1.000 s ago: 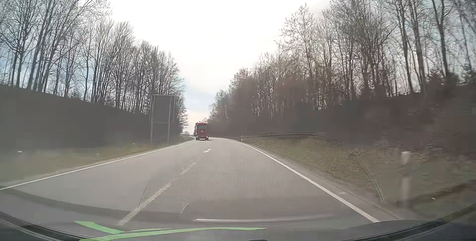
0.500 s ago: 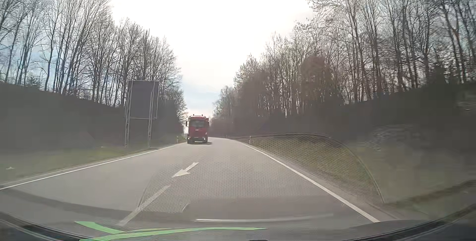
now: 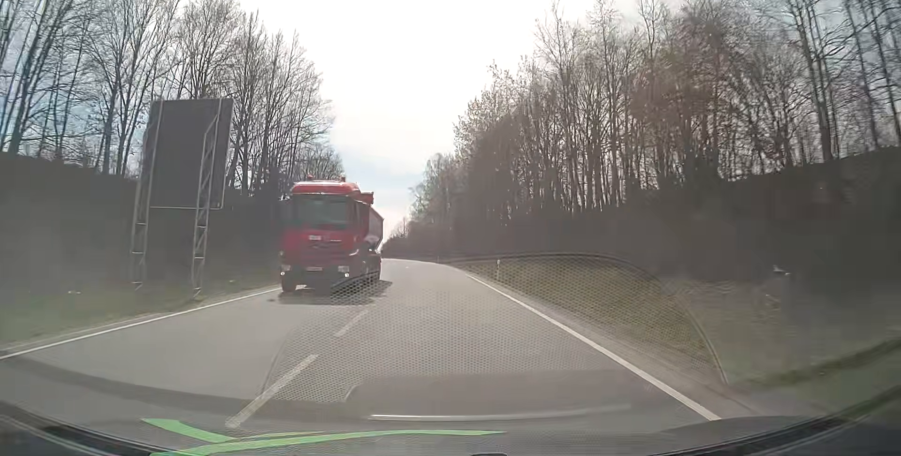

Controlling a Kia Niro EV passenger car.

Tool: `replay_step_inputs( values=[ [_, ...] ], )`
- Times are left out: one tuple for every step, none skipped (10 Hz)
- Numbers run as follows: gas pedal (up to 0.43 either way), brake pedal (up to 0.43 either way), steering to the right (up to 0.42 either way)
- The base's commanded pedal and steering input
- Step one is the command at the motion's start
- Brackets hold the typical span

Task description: Follow the waypoints while adhering to traffic rules and regulations

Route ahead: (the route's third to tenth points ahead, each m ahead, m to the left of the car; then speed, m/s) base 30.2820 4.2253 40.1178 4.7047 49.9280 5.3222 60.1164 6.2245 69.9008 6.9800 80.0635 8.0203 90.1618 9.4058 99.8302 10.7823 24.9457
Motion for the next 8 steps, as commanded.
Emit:
replay_step_inputs(
  values=[
    [0.268,0.000,-0.009],
    [0.268,0.000,-0.008],
    [0.268,0.000,-0.009],
    [0.268,0.000,-0.008],
    [0.268,0.000,-0.008],
    [0.268,0.000,-0.008],
    [0.268,0.000,-0.008],
    [0.268,0.000,-0.008]
  ],
)
